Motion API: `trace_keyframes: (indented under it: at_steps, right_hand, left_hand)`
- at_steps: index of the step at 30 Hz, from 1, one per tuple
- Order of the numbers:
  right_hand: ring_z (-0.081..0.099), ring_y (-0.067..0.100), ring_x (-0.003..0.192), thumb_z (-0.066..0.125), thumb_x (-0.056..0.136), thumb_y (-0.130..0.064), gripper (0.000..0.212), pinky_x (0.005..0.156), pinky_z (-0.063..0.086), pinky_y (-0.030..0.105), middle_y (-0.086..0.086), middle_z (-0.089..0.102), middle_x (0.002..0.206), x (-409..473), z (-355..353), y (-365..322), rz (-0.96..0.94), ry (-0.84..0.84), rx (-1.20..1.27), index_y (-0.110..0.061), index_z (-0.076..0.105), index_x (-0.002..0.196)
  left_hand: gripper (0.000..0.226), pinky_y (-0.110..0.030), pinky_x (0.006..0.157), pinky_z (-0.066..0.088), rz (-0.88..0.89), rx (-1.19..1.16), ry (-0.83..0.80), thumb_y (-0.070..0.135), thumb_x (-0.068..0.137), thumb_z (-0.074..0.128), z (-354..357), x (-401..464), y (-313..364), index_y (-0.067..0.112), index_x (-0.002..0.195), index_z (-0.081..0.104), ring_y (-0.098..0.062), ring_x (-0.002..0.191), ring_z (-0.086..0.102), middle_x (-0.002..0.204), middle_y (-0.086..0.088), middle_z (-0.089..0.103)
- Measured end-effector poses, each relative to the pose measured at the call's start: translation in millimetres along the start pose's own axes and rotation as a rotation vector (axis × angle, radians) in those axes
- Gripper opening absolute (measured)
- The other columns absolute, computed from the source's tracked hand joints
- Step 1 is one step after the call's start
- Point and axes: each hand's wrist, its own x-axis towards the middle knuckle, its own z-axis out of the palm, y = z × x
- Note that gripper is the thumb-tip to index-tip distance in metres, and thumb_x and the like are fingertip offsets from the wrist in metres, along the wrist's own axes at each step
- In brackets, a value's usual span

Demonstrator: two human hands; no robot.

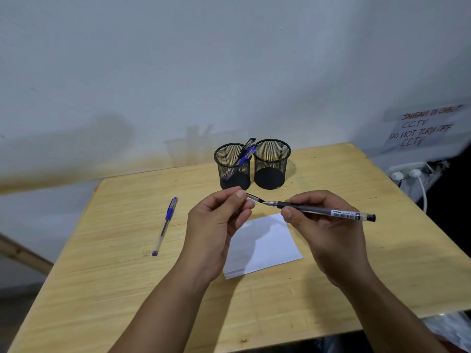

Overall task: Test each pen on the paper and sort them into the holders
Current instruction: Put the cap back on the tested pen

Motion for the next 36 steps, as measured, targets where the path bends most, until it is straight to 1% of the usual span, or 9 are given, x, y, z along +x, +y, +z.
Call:
trace_keyframes:
  at_steps: [4, 10, 15, 18, 21, 23, 27, 32, 36]
  right_hand:
    - [0.073, 0.013, 0.078, 0.08, 0.074, -0.003, 0.02, 0.069, 0.056, 0.022, -0.002, 0.077, 0.082, 1, 2, 2, -0.026, -0.008, -0.02, -0.019, 0.072, 0.083]
    - [0.073, 0.011, 0.082, 0.083, 0.07, -0.003, 0.025, 0.072, 0.057, 0.023, -0.009, 0.076, 0.083, -2, 3, 4, -0.077, 0.009, -0.067, -0.023, 0.074, 0.083]
    - [0.072, 0.014, 0.086, 0.084, 0.067, -0.004, 0.024, 0.076, 0.055, 0.025, -0.009, 0.076, 0.085, -2, 3, 12, -0.139, 0.058, -0.09, -0.019, 0.076, 0.084]
    - [0.071, 0.013, 0.089, 0.084, 0.067, -0.004, 0.027, 0.079, 0.056, 0.027, -0.01, 0.076, 0.088, -3, 3, 14, -0.186, 0.064, -0.112, -0.02, 0.075, 0.087]
    - [0.072, 0.015, 0.095, 0.083, 0.068, 0.0, 0.03, 0.083, 0.055, 0.031, -0.005, 0.076, 0.094, -4, 2, 18, -0.213, 0.055, -0.108, -0.022, 0.075, 0.087]
    - [0.072, 0.015, 0.094, 0.083, 0.067, 0.003, 0.03, 0.083, 0.056, 0.031, -0.005, 0.077, 0.094, -6, 0, 23, -0.182, 0.055, -0.079, -0.021, 0.075, 0.085]
    - [0.073, 0.011, 0.091, 0.082, 0.067, 0.004, 0.027, 0.081, 0.056, 0.024, -0.006, 0.077, 0.094, -14, 2, 26, -0.113, 0.059, -0.045, -0.016, 0.076, 0.084]
    - [0.072, 0.005, 0.084, 0.08, 0.074, -0.005, 0.023, 0.074, 0.055, 0.017, -0.011, 0.077, 0.087, -12, 0, 28, 0.037, 0.036, -0.068, -0.024, 0.075, 0.084]
    - [0.074, 0.017, 0.078, 0.078, 0.077, -0.003, 0.019, 0.073, 0.057, 0.024, 0.002, 0.078, 0.081, 4, -1, 31, 0.141, 0.172, 0.095, -0.017, 0.07, 0.085]
  left_hand:
    - [0.015, -0.021, 0.067, 0.059, -0.039, -0.031, -0.004, 0.004, 0.079, 0.071, 3, -4, -3, 0.002, 0.094, 0.072, -0.019, 0.074, 0.072, 0.084, -0.018, 0.074]
    - [0.012, -0.021, 0.067, 0.058, -0.064, -0.028, -0.008, 0.005, 0.079, 0.072, 5, -7, -10, 0.002, 0.091, 0.074, -0.019, 0.076, 0.072, 0.086, -0.017, 0.073]
    - [0.017, -0.021, 0.068, 0.058, -0.069, -0.022, -0.027, 0.007, 0.075, 0.072, 6, -7, -12, 0.001, 0.091, 0.074, -0.018, 0.075, 0.071, 0.083, -0.016, 0.074]
    - [0.016, -0.02, 0.068, 0.058, -0.053, -0.014, -0.041, 0.004, 0.077, 0.071, 6, -6, -12, 0.0, 0.092, 0.073, -0.019, 0.074, 0.071, 0.082, -0.016, 0.074]
    - [0.017, -0.02, 0.067, 0.057, -0.037, 0.003, -0.048, 0.003, 0.076, 0.07, 5, -5, -14, 0.0, 0.092, 0.072, -0.019, 0.074, 0.071, 0.081, -0.016, 0.074]
    - [0.013, -0.02, 0.067, 0.057, -0.037, 0.02, -0.052, 0.0, 0.08, 0.068, 3, -7, -18, -0.001, 0.093, 0.071, -0.019, 0.073, 0.072, 0.081, -0.016, 0.073]
    - [0.012, -0.021, 0.07, 0.057, -0.048, 0.048, -0.044, -0.002, 0.084, 0.066, 1, -7, -27, -0.001, 0.095, 0.07, -0.018, 0.073, 0.071, 0.079, -0.014, 0.073]
    - [0.01, -0.021, 0.073, 0.058, -0.096, 0.101, -0.044, 0.0, 0.086, 0.067, -1, 0, -34, -0.001, 0.094, 0.071, -0.017, 0.074, 0.071, 0.083, -0.016, 0.073]
    - [0.009, -0.025, 0.079, 0.058, -0.196, 0.138, -0.114, 0.007, 0.088, 0.069, 5, 9, -43, 0.001, 0.092, 0.073, -0.021, 0.084, 0.072, 0.087, -0.015, 0.073]
